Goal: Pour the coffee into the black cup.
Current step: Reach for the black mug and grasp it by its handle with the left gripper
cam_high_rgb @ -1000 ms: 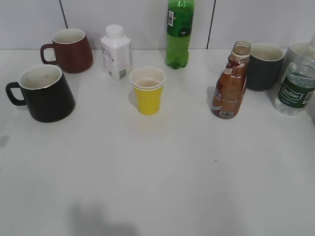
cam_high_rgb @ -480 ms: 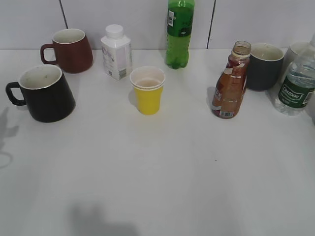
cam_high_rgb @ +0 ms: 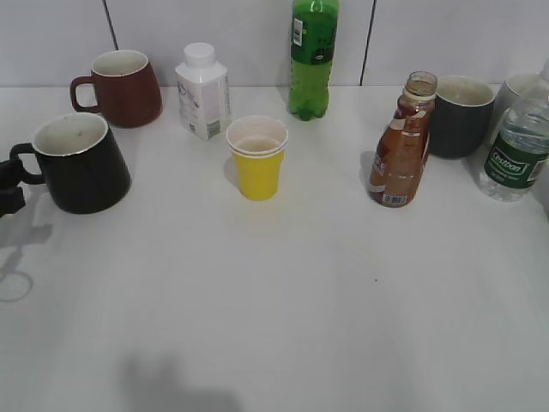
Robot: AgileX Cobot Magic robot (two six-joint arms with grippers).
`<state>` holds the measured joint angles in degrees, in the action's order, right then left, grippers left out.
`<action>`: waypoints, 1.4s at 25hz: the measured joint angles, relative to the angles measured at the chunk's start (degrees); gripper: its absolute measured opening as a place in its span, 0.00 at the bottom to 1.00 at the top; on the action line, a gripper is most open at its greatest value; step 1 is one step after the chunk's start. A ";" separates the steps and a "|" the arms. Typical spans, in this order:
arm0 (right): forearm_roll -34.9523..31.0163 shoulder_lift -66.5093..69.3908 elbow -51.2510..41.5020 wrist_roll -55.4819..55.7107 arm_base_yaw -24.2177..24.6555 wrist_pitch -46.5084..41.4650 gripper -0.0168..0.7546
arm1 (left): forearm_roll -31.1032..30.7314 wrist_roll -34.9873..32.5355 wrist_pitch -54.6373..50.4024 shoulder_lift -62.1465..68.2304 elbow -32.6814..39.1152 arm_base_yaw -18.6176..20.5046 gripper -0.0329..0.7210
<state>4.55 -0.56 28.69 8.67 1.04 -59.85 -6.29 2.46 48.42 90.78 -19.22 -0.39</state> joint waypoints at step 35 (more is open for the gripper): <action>0.00 0.00 0.00 0.00 0.00 0.00 0.76 | -3.14 0.30 14.85 11.62 -2.25 2.06 0.59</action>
<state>4.55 -0.56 28.69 8.67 1.04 -59.85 -9.43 2.75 63.27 102.40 -21.47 1.67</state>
